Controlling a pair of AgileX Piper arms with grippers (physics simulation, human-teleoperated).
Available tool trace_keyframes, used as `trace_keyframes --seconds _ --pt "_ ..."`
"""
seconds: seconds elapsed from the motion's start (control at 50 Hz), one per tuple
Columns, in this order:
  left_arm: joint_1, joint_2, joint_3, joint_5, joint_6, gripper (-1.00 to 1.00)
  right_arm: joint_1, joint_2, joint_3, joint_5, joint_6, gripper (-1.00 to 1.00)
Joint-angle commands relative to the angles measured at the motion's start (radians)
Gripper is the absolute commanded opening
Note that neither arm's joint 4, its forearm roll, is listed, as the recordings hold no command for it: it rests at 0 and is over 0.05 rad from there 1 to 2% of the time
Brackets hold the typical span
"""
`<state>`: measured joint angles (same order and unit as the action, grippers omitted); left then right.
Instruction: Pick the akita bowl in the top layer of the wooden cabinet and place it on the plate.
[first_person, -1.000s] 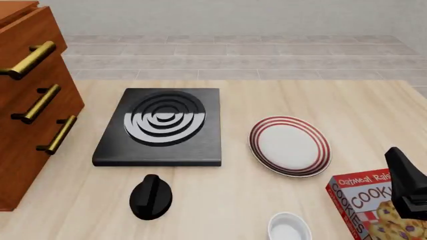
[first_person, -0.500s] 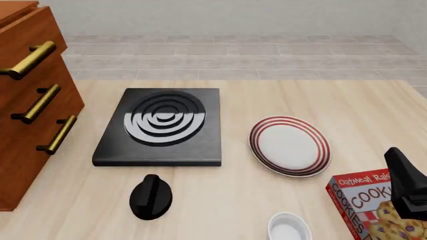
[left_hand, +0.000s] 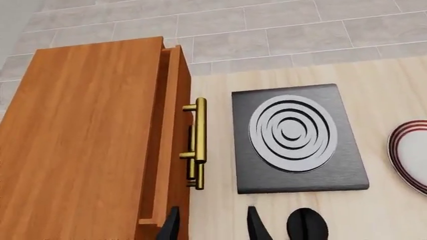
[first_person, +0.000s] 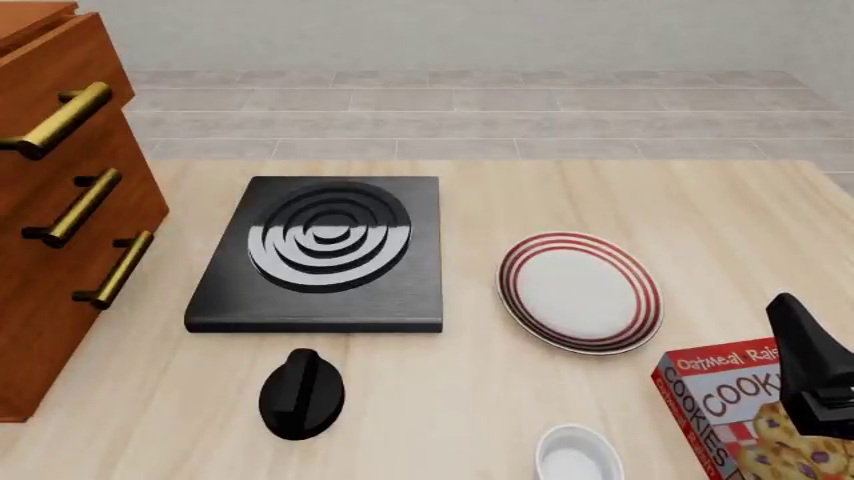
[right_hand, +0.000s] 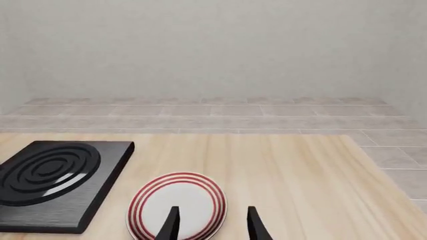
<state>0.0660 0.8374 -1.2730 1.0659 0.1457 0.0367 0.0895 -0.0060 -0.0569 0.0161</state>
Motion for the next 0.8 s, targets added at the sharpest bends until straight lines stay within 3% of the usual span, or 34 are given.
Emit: trace_keyframes --seconds 0.02,0.28,0.3,0.64,0.8 --pt "0.021 0.032 -0.032 0.037 0.003 1.00 -0.004 -0.004 0.000 0.005 0.002 1.00" --pt "0.047 0.065 -0.071 0.066 0.053 1.00 -0.005 -0.017 0.000 0.016 0.008 1.00" --pt "0.068 0.066 -0.071 0.062 0.082 1.00 -0.005 -0.014 0.000 0.013 0.009 1.00" --pt "0.131 0.122 -0.079 0.045 0.096 1.00 -0.004 -0.020 -0.001 0.019 0.016 1.00" --pt "0.164 0.143 -0.034 0.009 0.107 1.00 -0.003 -0.007 -0.001 0.006 0.015 1.00"
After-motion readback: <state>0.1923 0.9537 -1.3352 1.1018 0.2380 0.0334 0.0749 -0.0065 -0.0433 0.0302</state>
